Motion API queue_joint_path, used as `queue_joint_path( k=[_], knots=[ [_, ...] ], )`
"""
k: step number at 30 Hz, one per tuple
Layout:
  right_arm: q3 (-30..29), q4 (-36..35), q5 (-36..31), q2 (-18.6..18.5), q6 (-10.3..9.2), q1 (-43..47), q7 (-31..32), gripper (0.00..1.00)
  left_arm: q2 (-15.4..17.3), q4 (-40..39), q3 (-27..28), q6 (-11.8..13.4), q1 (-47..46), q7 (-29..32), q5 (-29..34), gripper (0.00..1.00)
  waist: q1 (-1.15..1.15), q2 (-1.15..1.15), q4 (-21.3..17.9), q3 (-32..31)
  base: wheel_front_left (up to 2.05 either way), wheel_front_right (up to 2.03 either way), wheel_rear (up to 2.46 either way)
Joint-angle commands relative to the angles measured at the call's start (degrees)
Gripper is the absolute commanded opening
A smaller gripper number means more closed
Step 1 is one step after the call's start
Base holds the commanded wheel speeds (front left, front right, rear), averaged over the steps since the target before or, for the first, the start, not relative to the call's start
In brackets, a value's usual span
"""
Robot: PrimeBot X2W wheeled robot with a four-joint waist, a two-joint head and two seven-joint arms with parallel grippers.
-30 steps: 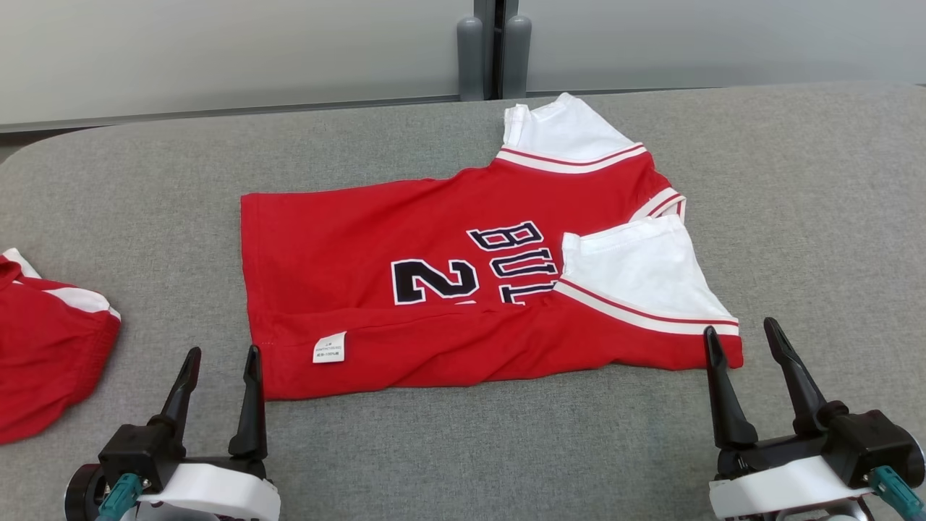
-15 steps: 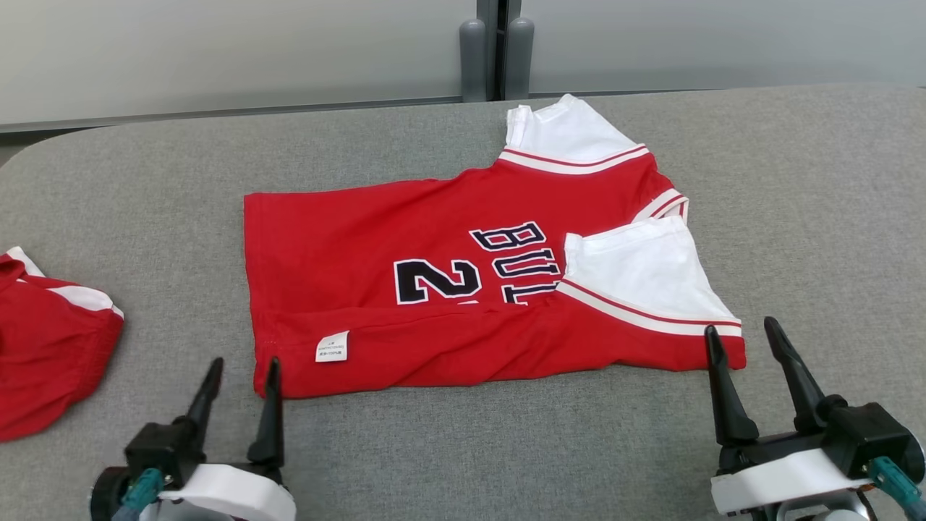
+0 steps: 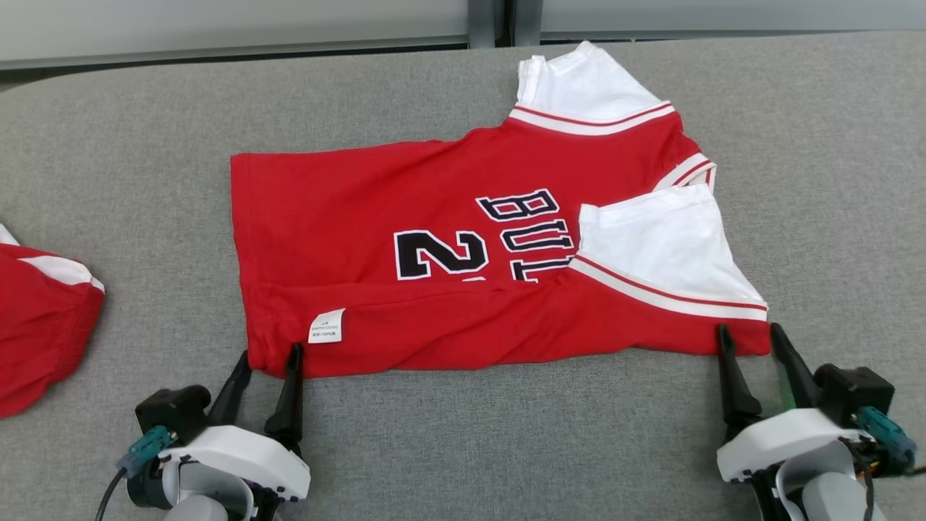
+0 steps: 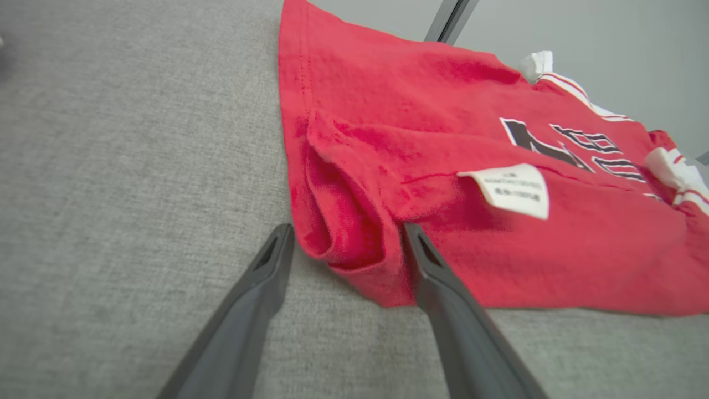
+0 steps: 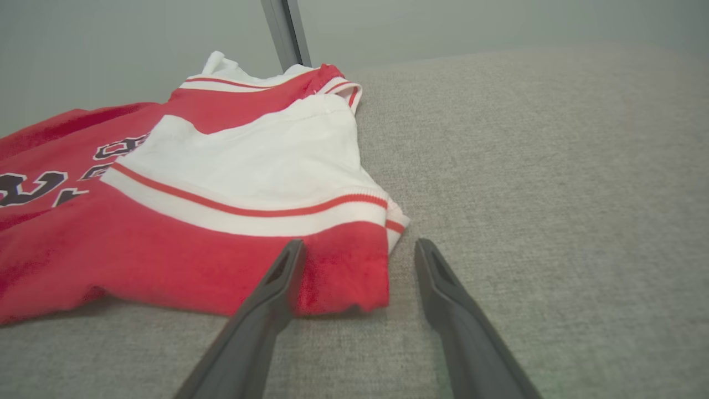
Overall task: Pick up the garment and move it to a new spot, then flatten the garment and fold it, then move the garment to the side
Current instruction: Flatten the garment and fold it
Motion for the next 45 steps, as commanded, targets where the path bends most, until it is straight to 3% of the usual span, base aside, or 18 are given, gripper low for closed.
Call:
queue_joint_path(
  k=[1, 2, 3, 4, 10, 16, 23, 28, 37, 38, 39, 40, 45],
  knots=[
    [0.77, 1.26, 0.73, -0.27, -0.02, -1.26, -0.07, 1.0, 0.04, 1.57, -0.27, -0.49, -0.32, 0.82, -0.74, 1.0, 0.0, 0.0, 0.15, 0.59, 0.0, 0.0, 0.0],
    [1.36, 2.22, 1.49, -0.35, -0.02, -2.19, -0.3, 0.76, 0.1, 2.05, -0.49, -0.66, -0.58, 0.99, -0.98, 0.58, 0.0, 0.0, 0.22, 0.79, 0.0, 0.0, 0.0],
    [2.14, 3.2, 2.31, -0.46, -0.02, -2.8, -0.25, 0.27, 0.33, 2.37, -0.56, -0.81, -0.75, 0.68, -1.06, 0.28, 0.0, 0.0, 0.26, 0.89, 0.0, 0.0, 0.0],
    [2.74, 3.99, 2.86, -0.66, -0.02, -3.15, -0.31, 0.0, 0.64, 2.59, -0.58, -0.87, -0.82, 0.35, -1.22, 0.0, 0.0, 0.0, 0.3, 0.96, 0.0, 0.0, 0.0],
    [4.44, 5.33, 5.41, -1.96, -0.04, -4.45, -1.5, 0.0, 1.41, 1.09, -0.16, -1.41, -0.96, -2.3, -1.56, 0.0, 0.0, 0.0, 0.67, 1.0, 0.0, 0.0, 0.0],
    [4.41, 1.54, 6.78, -2.76, -0.04, -1.22, -2.52, 0.0, 2.38, -3.35, 0.87, -0.9, 1.12, -3.47, -1.83, 0.0, 0.0, 0.0, 1.26, -0.17, 0.0, 0.0, 0.0],
    [4.06, -6.16, 5.98, -1.77, -0.04, 7.78, -2.47, 0.0, 4.18, -9.43, 1.74, -0.11, 6.97, 0.63, -3.6, 0.0, 0.0, 0.0, 1.05, -3.4, 0.0, 0.0, 0.0],
    [3.88, -10.95, 6.15, -0.35, -0.04, 15.3, -0.14, 0.0, 5.09, -14.2, 2.32, 1.8, 13.33, 5.01, -4.87, 0.0, 0.0, 0.0, 0.75, -6.45, 0.0, 0.0, 0.0],
    [1.88, -14.11, 6.49, 1.12, -0.04, 23.34, 4.36, 0.0, 4.76, -20.25, 2.4, 5.24, 22.21, 10.8, -6.81, 0.0, 0.0, 0.0, 0.05, -10.61, 0.0, 0.0, 0.0],
    [1.82, -14.26, 6.34, 1.19, -0.04, 23.36, 4.58, 0.26, 5.06, -20.78, 2.23, 5.4, 22.34, 11.09, -6.35, 0.0, 0.0, 0.0, 0.06, -10.79, 0.0, 0.0, 0.0],
    [1.69, -14.33, 6.28, 1.25, -0.04, 23.26, 4.91, 0.86, 5.0, -21.15, 2.11, 5.75, 22.27, 11.33, -6.21, 0.85, 0.0, 0.0, 0.08, -10.9, 0.0, 0.0, 0.0],
    [1.71, -14.39, 6.15, 1.32, -0.04, 23.04, 5.27, 1.0, 4.78, -21.15, 1.88, 5.97, 22.17, 11.65, -6.11, 1.0, 0.0, 0.0, 0.07, -11.02, 0.0, 0.0, 0.0],
    [0.44, -17.11, 3.36, 1.42, -0.02, 20.27, 3.06, 1.0, 4.21, -22.96, 1.48, 6.72, 20.26, 8.63, -4.5, 1.0, 0.0, 0.0, -0.35, -10.95, 0.0, 0.0, 0.0]
  ],
)
